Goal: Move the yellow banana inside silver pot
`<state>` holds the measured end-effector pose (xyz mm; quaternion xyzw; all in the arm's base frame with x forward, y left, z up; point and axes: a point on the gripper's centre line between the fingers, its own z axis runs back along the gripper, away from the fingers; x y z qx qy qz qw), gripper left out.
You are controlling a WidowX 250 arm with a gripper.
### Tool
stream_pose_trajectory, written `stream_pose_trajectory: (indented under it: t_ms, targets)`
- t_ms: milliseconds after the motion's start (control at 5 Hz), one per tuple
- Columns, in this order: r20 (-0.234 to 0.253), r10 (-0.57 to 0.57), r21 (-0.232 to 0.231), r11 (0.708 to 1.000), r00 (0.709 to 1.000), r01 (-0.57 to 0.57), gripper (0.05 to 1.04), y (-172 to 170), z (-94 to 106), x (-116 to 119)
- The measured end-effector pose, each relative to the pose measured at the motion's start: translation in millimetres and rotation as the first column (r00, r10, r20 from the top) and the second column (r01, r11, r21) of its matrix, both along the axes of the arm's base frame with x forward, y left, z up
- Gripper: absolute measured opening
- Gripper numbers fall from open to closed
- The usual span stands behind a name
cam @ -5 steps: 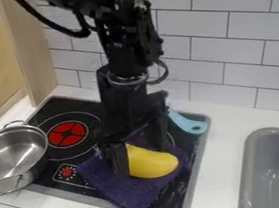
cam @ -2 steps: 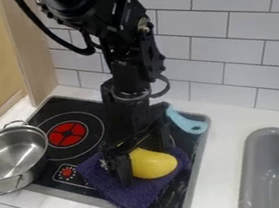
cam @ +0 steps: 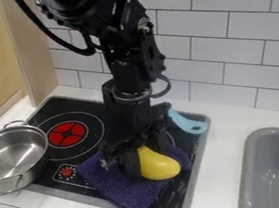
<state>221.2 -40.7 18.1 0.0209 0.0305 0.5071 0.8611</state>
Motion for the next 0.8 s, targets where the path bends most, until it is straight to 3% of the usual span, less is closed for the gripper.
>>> stream_pose_trajectory:
  t_ms: [400, 600, 800]
  targets:
    - [0.032, -0.011, -0.019, 1.0, 0.999, 0.011, 0.524, 10, 27.1, -2]
    - [-0.013, 0.001, -0.018, 1.0, 1.0, -0.001, 0.524, 39, 29.4, -9]
    - [-0.009, 0.049, -0.011, 0.999, 0.999, -0.05, 0.523, 73, 38.6, -14]
